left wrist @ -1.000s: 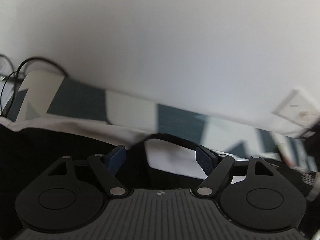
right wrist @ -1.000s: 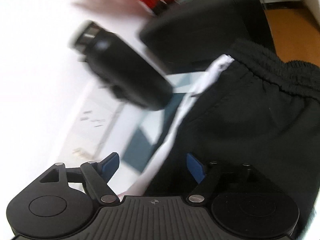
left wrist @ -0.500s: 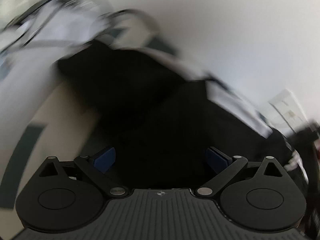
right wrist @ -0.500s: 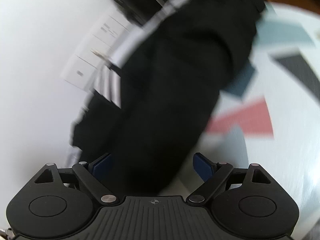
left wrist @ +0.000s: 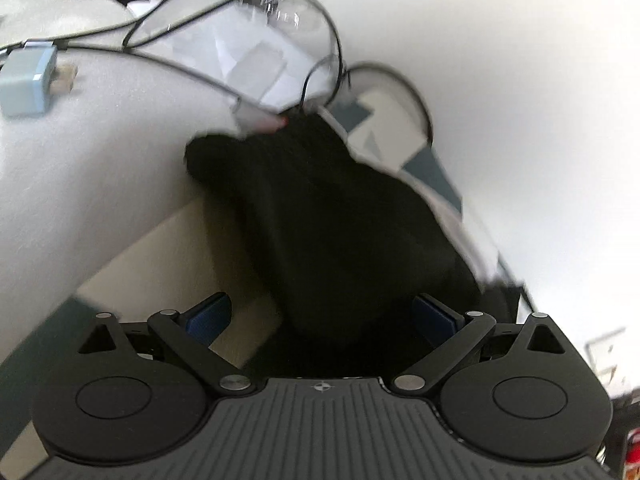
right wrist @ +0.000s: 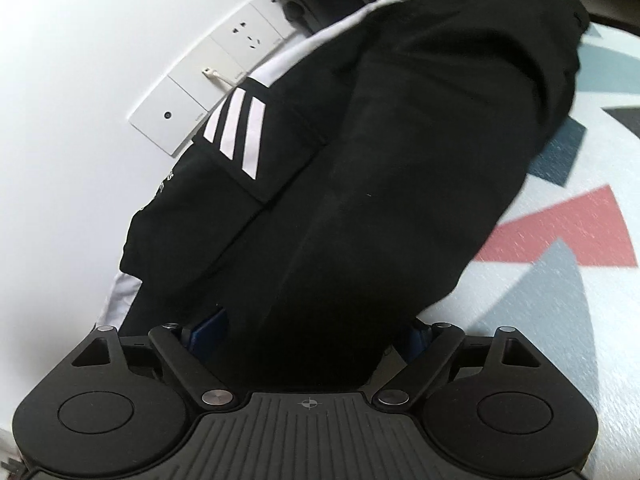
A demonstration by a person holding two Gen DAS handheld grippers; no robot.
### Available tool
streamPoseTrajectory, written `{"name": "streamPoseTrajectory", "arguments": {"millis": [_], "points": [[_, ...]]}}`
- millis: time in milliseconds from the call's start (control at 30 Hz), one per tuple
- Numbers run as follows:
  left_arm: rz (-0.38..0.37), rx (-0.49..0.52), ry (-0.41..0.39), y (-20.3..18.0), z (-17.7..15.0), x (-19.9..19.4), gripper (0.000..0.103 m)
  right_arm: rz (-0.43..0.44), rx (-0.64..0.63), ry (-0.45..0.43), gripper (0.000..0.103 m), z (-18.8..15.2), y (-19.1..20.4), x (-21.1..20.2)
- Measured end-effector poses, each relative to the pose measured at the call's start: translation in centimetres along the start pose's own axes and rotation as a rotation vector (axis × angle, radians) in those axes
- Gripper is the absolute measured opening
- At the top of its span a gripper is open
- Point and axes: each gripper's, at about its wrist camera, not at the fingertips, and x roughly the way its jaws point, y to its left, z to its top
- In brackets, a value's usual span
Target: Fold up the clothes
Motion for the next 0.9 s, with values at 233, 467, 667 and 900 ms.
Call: {"name": "streamPoseTrajectory", "arguments": {"millis": [233,467,667,900], "points": [[0.001,0.046,-0.031,-0.5,-1.2,-0.7,0.029,-0.06,0.01,-0.018,0.041,0.5,1.1,1.7],[0.034,0.147,-0.038,-2.0,-3.8,-2.4,0.011,-0.02,0.018,0.044,0.025,1.5,-0.3,1.8],[0.082,0.182,-0.054,-1.7,-9.6,-8.1,0.01,0.006,-0.007,0.081,0.018,2.4,-2.6,0.5],[0.128,0.157,-0.049,0.3,-17.4,-14.3,0.011,0.009,-0.029,0.118,0.02,4.7,-7.7,-2.3]]}}
